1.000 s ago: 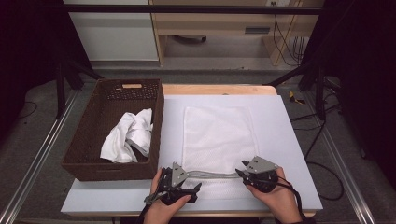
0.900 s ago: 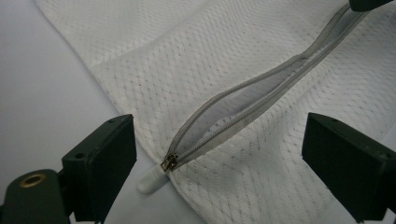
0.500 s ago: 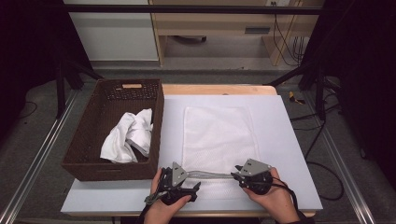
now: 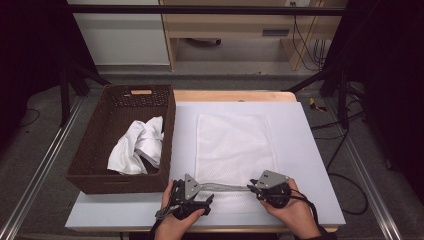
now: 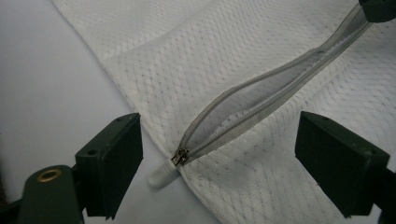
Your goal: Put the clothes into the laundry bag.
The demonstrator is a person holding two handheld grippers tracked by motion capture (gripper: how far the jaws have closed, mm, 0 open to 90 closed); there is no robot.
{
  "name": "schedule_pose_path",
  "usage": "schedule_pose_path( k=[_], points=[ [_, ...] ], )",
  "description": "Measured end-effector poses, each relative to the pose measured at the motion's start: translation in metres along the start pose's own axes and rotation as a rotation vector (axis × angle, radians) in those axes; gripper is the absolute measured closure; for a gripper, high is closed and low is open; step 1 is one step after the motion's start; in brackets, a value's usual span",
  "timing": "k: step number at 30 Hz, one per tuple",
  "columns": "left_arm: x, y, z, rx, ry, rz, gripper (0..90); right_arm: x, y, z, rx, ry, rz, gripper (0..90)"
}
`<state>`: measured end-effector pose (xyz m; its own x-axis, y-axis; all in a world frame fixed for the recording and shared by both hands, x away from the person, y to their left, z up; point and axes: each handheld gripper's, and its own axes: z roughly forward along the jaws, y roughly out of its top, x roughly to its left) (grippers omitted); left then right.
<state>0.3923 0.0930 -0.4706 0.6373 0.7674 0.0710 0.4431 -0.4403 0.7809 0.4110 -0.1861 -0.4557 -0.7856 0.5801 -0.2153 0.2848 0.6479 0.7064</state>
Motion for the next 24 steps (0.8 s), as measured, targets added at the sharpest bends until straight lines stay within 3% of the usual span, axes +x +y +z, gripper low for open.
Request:
schedule_pose_path(
  k=[13,24],
  points=[
    [-0.003,-0.001,0.002,0.006,0.002,0.001,16.2,0.001,0.010,0.026,0.018,0.097,-0.026,72.0],
    [-0.004,-0.001,0.003,0.005,0.002,0.003,16.2,0.005,0.016,0.038,0.034,0.110,-0.057,68.0]
  ],
)
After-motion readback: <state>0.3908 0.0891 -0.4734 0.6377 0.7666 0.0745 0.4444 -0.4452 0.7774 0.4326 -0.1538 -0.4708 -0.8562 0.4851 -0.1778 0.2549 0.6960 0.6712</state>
